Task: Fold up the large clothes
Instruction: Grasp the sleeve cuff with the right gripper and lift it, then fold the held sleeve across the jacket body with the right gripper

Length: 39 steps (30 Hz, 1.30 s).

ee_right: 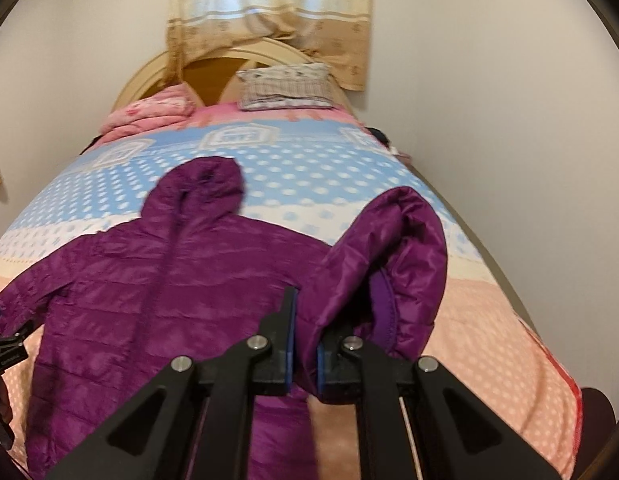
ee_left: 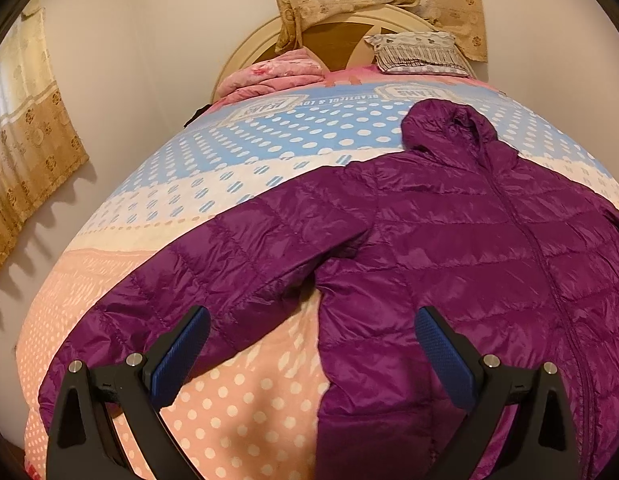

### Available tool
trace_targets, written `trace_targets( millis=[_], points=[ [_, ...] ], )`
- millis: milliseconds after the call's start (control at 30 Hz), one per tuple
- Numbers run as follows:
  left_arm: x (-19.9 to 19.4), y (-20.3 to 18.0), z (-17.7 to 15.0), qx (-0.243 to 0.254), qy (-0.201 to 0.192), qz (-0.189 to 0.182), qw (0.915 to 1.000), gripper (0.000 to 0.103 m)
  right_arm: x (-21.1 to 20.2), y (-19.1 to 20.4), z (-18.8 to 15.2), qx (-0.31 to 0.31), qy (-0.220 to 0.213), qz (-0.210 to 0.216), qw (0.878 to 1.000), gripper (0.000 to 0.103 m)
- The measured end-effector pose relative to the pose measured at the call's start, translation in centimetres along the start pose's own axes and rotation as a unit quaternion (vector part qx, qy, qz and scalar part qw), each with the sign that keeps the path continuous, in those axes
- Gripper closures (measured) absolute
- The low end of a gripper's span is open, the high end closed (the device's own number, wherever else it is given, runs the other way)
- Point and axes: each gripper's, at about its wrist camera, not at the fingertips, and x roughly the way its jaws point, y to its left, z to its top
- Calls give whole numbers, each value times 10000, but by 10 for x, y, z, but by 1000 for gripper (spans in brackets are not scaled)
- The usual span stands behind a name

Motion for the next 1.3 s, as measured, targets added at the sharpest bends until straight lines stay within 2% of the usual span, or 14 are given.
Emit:
trace_targets(
  millis=[233,400,467,500,533,567,600,700,833,933,1000,1133,1267,1300],
  points=[
    [16,8,10,-78,21,46,10000,1,30,62,-6,-222,125,404,9989,94],
    [29,12,14,-208,128,76,9997,1,53,98,-29,-331,236,630,9972,93],
    [31,14,14,-252,161,109,9995,1,67,110,-42,-382,391,781,9954,88],
    [32,13,14,-253,167,110,9995,1,74,115,-49,-436,511,822,9944,82],
    [33,13,15,-242,176,108,9995,1,75,116,-54,-479,562,833,9938,71],
    [32,12,16,-229,169,140,9995,1,75,119,-61,-543,628,924,9922,30],
    [31,12,17,-222,139,173,9995,1,70,119,-68,-539,578,1110,9907,12],
    [27,9,21,-220,81,205,9995,1,47,114,-83,-710,448,1215,9890,14],
    [11,-5,30,-267,-50,-191,9994,1,9,78,-99,-603,152,1286,9897,14],
    [-8,-37,40,-112,-187,-569,9981,1,-2,46,-107,-194,-4,929,9955,12],
    [-16,-60,45,-4,-226,-870,9960,1,0,29,-113,55,-21,777,9970,5],
    [-12,-122,50,260,67,-1629,9863,1,19,9,-127,215,269,594,9976,5],
    [3,-171,48,477,268,-1886,9805,2,27,3,-140,249,348,519,9977,5],
    [6,-183,48,540,263,-1917,9796,10,31,2,-142,268,389,522,9975,5]
  ],
)
